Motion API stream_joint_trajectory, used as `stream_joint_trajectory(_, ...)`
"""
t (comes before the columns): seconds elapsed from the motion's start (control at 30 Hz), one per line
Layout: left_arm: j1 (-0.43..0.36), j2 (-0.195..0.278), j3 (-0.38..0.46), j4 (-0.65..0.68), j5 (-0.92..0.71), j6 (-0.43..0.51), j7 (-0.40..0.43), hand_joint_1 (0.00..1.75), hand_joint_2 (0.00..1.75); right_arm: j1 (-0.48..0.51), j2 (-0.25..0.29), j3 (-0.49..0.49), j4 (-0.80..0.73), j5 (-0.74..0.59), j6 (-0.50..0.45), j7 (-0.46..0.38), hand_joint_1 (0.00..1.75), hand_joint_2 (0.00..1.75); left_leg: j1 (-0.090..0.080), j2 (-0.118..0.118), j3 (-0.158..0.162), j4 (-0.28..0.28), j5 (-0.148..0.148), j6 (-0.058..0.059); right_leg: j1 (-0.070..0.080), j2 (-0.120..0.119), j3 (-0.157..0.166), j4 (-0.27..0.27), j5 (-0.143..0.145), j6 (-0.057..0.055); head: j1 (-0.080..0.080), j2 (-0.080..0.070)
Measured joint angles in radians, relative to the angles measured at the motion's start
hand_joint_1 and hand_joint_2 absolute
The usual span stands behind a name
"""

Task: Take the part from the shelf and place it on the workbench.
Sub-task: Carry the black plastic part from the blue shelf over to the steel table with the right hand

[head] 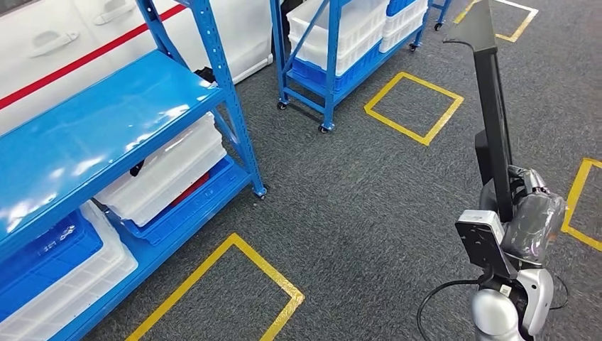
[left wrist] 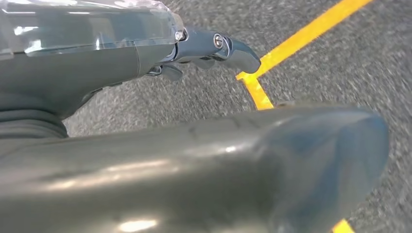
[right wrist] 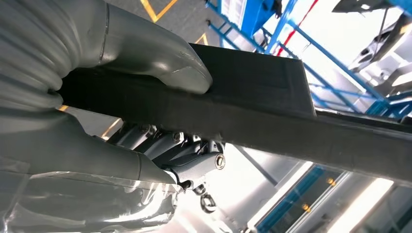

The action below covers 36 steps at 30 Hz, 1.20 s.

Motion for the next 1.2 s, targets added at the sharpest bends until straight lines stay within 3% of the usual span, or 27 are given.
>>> stream_joint_trajectory(0.07,0.002,0.0,-0.003,0.0,-0.004,0.0,-0.001,0.0,0.0,-0.003,-0.001,0.006,0.0,-0.002,0.0,0.0,1.75,1.75,0.001,-0.032,-0.059,0.133,-0.068,0.0,0.004,0.02,-0.005,0.0,0.003,-0.006,0.0,0.0)
stream_joint_trajectory(0.1,0.002,0.001,-0.005,0.0,-0.005,0.0,-0.002,0.0,0.0,-0.003,-0.002,0.008,0.0,-0.003,0.0,0.001,1.75,1.75,0.001,-0.036,-0.085,0.188,-0.086,0.002,0.008,0.031,-0.007,0.0,0.005,-0.008,0.0,0.0)
stream_joint_trajectory(0.13,0.003,0.001,-0.006,0.0,-0.006,0.0,-0.003,0.0,0.0,-0.003,-0.002,0.009,0.001,-0.004,0.0,0.001,1.75,1.75,0.0,-0.039,-0.097,0.211,-0.083,0.007,0.011,0.044,-0.007,0.0,0.005,-0.009,0.0,0.0)
stream_joint_trajectory(0.17,0.003,0.001,-0.007,0.0,-0.008,0.0,-0.005,0.0,0.0,-0.003,-0.003,0.009,0.001,-0.002,0.001,0.003,1.75,1.75,-0.002,-0.041,-0.092,0.195,-0.06,0.014,0.014,0.057,-0.007,0.0,0.006,-0.01,0.0,0.0)
stream_joint_trajectory(0.2,0.003,0.001,-0.008,0.0,-0.011,0.0,-0.007,0.0,0.0,-0.004,-0.005,0.01,0.002,0.002,0.004,0.007,1.75,1.75,-0.005,-0.05,-0.069,0.142,-0.022,0.023,0.017,0.071,-0.005,0.0,0.007,-0.01,0.0,0.0)
stream_joint_trajectory(0.27,0.003,0.004,-0.01,0.0,-0.019,0.0,-0.01,0.0,0.0,-0.009,-0.011,0.01,0.003,0.021,0.013,0.02,1.75,1.75,-0.011,-0.105,-0.015,0.013,0.047,0.045,0.017,0.095,-0.003,0.0,0.009,-0.007,0.001,0.0)
stream_joint_trajectory(0.33,0.005,0.008,-0.011,0.0,-0.028,0.0,-0.012,0.0,0.0,-0.023,-0.02,0.012,0.009,0.05,0.027,0.04,1.75,1.75,-0.015,-0.147,0.008,-0.051,0.071,0.058,0.008,0.12,-0.01,-0.002,0.016,0.004,0.001,0.0)
stream_joint_trajectory(0.4,0.004,0.01,-0.012,0.0,-0.037,0.0,-0.014,0.0,0.0,-0.042,-0.04,0.014,0.021,0.087,0.047,0.066,1.75,1.75,-0.018,-0.129,0.016,-0.074,0.076,0.059,-0.001,0.146,-0.019,-0.009,0.028,0.021,-0.002,0.0)
stream_joint_trajectory(0.43,0.001,0.01,-0.013,0.0,-0.041,0.0,-0.015,0.0,0.0,-0.051,-0.053,0.014,0.028,0.103,0.054,0.077,1.75,1.75,-0.017,-0.115,0.023,-0.091,0.082,0.059,-0.002,0.138,-0.024,-0.01,0.029,0.027,-0.002,0.0)
stream_joint_trajectory(0.47,-0.001,0.01,-0.014,0.0,-0.043,-0.001,-0.017,0.0,0.0,-0.063,-0.066,0.014,0.036,0.117,0.06,0.086,1.75,1.75,-0.016,-0.1,0.03,-0.109,0.09,0.06,0.001,0.113,-0.031,0.001,0.022,0.032,-0.001,0.0)
stream_joint_trajectory(0.53,-0.002,0.01,-0.016,0.0,-0.044,-0.004,-0.023,0.0,0.0,-0.086,-0.087,0.014,0.051,0.144,0.068,0.098,1.75,1.75,-0.014,-0.07,0.037,-0.13,0.101,0.061,0.006,0.044,-0.069,0.078,-0.028,0.038,0.001,0.0)
stream_joint_trajectory(0.6,0.001,0.01,-0.016,0.0,-0.043,-0.006,-0.03,0.0,0.0,-0.092,-0.106,0.013,0.063,0.177,0.074,0.112,1.75,1.75,-0.015,-0.04,0.035,-0.13,0.101,0.062,0.004,0.015,-0.121,0.194,-0.084,0.049,0.002,0.0)
stream_joint_trajectory(0.63,0.001,0.01,-0.016,0.0,-0.045,-0.006,-0.033,0.0,0.0,-0.086,-0.118,0.01,0.068,0.193,0.075,0.12,1.75,1.75,-0.016,-0.027,0.034,-0.129,0.1,0.062,0.002,0.011,-0.133,0.224,-0.09,0.053,0.002,0.0)
stream_joint_trajectory(0.67,0.002,0.01,-0.017,0.0,-0.048,-0.007,-0.035,0.0,0.0,-0.076,-0.131,0.005,0.071,0.205,0.076,0.126,1.75,1.75,-0.015,-0.014,0.033,-0.127,0.099,0.061,0.001,0.007,-0.126,0.218,-0.079,0.057,0.002,0.0)
stream_joint_trajectory(0.73,0.001,0.008,-0.019,0.001,-0.056,-0.007,-0.035,0.0,0.0,-0.051,-0.161,-0.016,0.072,0.219,0.073,0.131,1.75,1.75,-0.015,0.009,0.031,-0.118,0.092,0.057,-0.001,-0.017,-0.058,0.103,-0.027,0.061,0.003,0.0)
stream_joint_trajectory(0.8,0.001,0.008,-0.019,0.001,-0.061,-0.006,-0.032,0.0,0.0,-0.02,-0.188,-0.052,0.065,0.216,0.072,0.123,1.75,1.75,-0.019,0.027,0.032,-0.106,0.081,0.048,0.005,-0.053,0.004,-0.002,0.005,0.049,0.003,0.0)
stream_joint_trajectory(0.83,0.001,0.008,-0.019,0.001,-0.062,-0.005,-0.031,0.0,0.0,-0.003,-0.199,-0.072,0.058,0.215,0.07,0.116,1.75,1.75,-0.021,0.035,0.032,-0.1,0.075,0.042,0.009,-0.062,0.015,-0.025,0.007,0.04,0.003,0.0)
stream_joint_trajectory(0.93,-0.001,0.01,-0.019,0.001,-0.063,-0.004,-0.027,0.0,0.0,0.055,-0.22,-0.123,0.03,0.219,0.064,0.099,1.75,1.75,-0.021,0.051,0.037,-0.093,0.063,0.026,0.011,-0.036,0.01,-0.025,0.008,0.018,0.003,0.0)
stream_joint_trajectory(1.0,-0.003,0.01,-0.019,0.001,-0.063,-0.002,-0.025,0.0,0.0,0.084,-0.229,-0.154,0.011,0.225,0.061,0.095,1.75,1.75,-0.016,0.015,0.024,-0.053,0.027,0.016,0.007,-0.015,0.008,-0.028,0.012,0.006,0.003,0.0)
stream_joint_trajectory(1.07,-0.002,0.011,-0.019,0.001,-0.063,0.0,-0.023,0.0,0.0,0.108,-0.233,-0.176,-0.006,0.239,0.057,0.092,1.75,1.75,-0.01,-0.029,-0.024,0.062,-0.044,0.011,0.007,0.007,0.004,-0.029,0.016,-0.002,0.002,0.0)
stream_joint_trajectory(1.13,-0.001,0.011,-0.019,0.001,-0.063,0.004,-0.018,0.0,0.0,0.149,-0.233,-0.198,-0.028,0.258,0.048,0.084,1.75,1.75,-0.009,-0.039,-0.076,0.181,-0.091,0.011,0.011,0.03,0.001,-0.028,0.017,-0.004,0.002,0.0)
stream_joint_trajectory(1.17,-0.001,0.011,-0.019,0.001,-0.063,0.006,-0.016,0.0,0.0,0.175,-0.232,-0.212,-0.04,0.266,0.042,0.076,1.75,1.75,-0.009,-0.04,-0.083,0.197,-0.087,0.013,0.013,0.042,0.001,-0.027,0.018,-0.004,0.003,0.0)
stream_joint_trajectory(1.2,0.0,0.011,-0.018,0.001,-0.063,0.008,-0.014,0.0,0.0,0.2,-0.23,-0.226,-0.052,0.27,0.036,0.066,1.75,1.75,-0.009,-0.042,-0.07,0.172,-0.063,0.017,0.014,0.055,0.001,-0.026,0.018,-0.004,0.003,0.0)
